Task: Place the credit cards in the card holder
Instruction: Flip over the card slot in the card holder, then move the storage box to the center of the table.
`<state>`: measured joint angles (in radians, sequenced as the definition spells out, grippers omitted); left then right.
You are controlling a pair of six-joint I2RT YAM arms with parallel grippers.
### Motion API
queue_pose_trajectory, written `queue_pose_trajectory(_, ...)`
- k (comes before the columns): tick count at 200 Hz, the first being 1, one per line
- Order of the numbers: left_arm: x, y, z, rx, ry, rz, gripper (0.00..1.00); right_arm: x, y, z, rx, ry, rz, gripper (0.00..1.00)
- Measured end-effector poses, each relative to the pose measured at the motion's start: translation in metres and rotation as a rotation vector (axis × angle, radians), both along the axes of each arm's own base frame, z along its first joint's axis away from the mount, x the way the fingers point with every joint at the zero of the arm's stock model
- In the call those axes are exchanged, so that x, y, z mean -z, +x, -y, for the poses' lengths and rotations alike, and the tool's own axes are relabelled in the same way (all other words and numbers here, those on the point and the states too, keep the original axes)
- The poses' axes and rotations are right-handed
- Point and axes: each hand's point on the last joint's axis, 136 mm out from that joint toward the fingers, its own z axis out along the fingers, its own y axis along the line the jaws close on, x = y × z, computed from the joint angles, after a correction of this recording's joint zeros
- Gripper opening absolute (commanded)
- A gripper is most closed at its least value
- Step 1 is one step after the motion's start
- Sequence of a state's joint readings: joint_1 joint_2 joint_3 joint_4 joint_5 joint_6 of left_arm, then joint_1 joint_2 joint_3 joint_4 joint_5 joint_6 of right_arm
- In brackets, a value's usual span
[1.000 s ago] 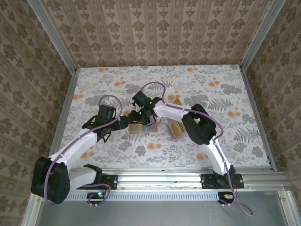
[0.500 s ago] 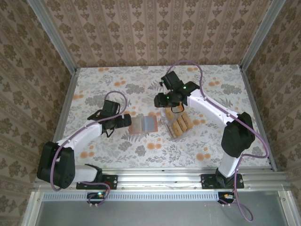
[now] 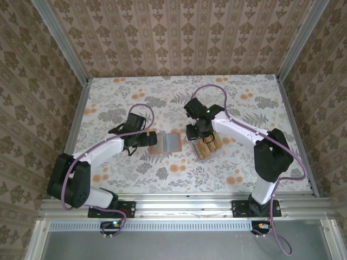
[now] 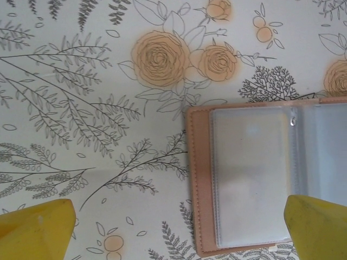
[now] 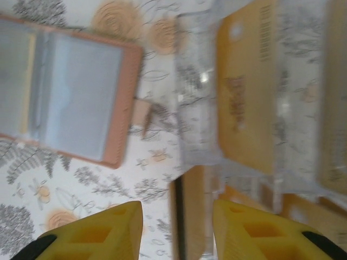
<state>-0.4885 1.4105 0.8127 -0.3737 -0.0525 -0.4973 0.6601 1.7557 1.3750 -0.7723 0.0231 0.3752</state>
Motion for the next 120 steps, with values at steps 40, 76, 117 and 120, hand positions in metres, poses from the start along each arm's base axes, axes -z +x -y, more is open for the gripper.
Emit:
queue_pose_trajectory(40, 0.000, 0.002, 0.000, -0.002, 0.007, 0.002, 1.00, 0.019, -0.020, -0.029, -0.057, 0.004, -0.017, 0.39)
queue_pose_trajectory(76, -0.002, 0.004, 0.000, -0.006, 0.010, 0.009, 1.00, 0.048, -0.026, -0.027, -0.040, -0.018, -0.056, 0.39)
queue_pose_trajectory(117, -0.003, 0.005, 0.000, -0.007, 0.012, 0.012, 1.00, 0.069, -0.022, -0.016, 0.000, -0.053, -0.081, 0.39)
queue_pose_trajectory(120, -0.003, 0.005, 0.000, -0.007, 0.012, 0.014, 1.00, 0.071, -0.022, -0.014, 0.003, -0.059, -0.084, 0.39)
